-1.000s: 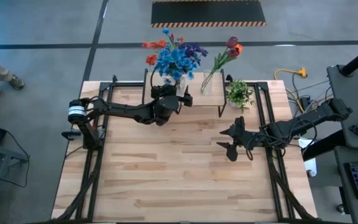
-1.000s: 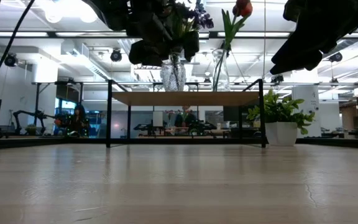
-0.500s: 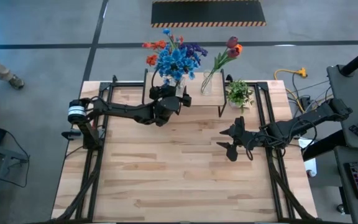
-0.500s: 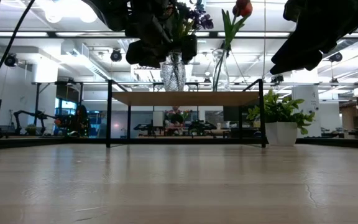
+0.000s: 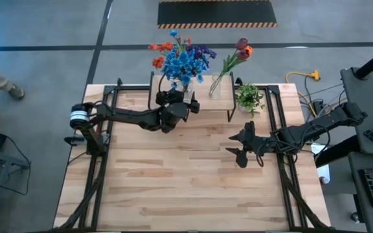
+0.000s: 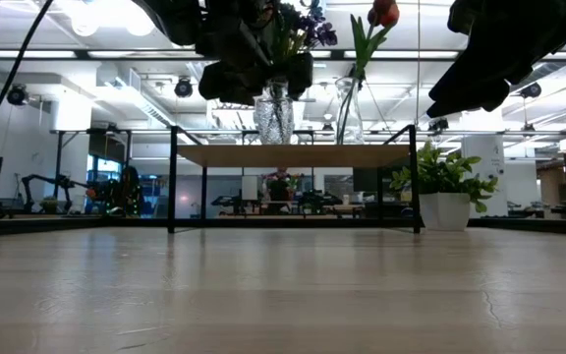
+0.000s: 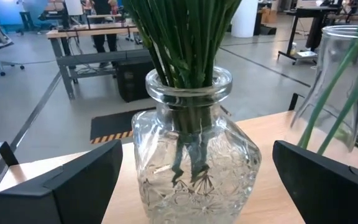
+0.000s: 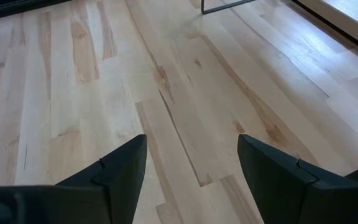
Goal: Pick and place flowers into a vace then onto a shelf
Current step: Return to Home Position
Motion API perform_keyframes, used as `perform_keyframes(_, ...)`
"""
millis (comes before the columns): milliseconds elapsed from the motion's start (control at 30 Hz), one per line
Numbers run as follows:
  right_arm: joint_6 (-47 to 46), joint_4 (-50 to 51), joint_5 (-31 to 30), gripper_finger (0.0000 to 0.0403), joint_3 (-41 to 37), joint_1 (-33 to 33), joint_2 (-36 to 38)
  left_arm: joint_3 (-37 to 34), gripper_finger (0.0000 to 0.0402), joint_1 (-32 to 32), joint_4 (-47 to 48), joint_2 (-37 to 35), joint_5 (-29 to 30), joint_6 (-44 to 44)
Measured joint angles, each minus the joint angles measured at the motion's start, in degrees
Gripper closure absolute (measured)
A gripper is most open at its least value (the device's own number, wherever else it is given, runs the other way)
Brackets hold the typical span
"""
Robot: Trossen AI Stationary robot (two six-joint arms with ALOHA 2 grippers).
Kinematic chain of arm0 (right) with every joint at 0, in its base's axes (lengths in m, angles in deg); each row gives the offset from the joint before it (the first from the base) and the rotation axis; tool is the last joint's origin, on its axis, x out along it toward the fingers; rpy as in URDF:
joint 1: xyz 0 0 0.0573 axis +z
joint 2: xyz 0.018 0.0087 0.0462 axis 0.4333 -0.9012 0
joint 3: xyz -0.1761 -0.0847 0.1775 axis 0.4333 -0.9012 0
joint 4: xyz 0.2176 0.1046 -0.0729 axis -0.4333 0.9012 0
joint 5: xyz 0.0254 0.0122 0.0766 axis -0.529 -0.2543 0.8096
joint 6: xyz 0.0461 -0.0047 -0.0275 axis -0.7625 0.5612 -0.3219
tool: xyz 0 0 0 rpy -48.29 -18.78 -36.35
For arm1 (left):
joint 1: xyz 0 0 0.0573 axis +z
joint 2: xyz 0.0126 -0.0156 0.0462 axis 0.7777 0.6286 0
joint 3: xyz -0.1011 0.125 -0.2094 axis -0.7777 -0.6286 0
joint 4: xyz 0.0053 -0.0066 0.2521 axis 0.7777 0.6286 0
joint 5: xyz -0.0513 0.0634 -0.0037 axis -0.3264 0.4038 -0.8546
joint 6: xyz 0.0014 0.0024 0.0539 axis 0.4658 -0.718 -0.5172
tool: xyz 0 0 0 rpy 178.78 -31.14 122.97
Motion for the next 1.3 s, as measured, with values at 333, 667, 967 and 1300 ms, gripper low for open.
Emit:
perform_keyframes(333,0.0,-0.12,0.23,0.0161,0.0,0.0,0.0,-0.09,0.0004,-0.52,2.29,-2.22,1.7,-0.18)
perform_keyframes(667,0.0,-0.28,0.87,0.0161,-0.02,0.0,0.0,-0.37,0.0004,-0.8,2.78,-4.08,1.7,-1.64)
perform_keyframes(967,0.22,-0.42,0.87,0.0161,-0.02,0.0,0.0,-0.59,0.0004,-1.34,2.61,-4.5,2.22,-2.55)
perform_keyframes(1300,0.39,-0.42,0.87,0.0161,-0.02,0.0,0.0,-0.72,0.0004,-1.85,3.29,-5.04,3.03,-3.03)
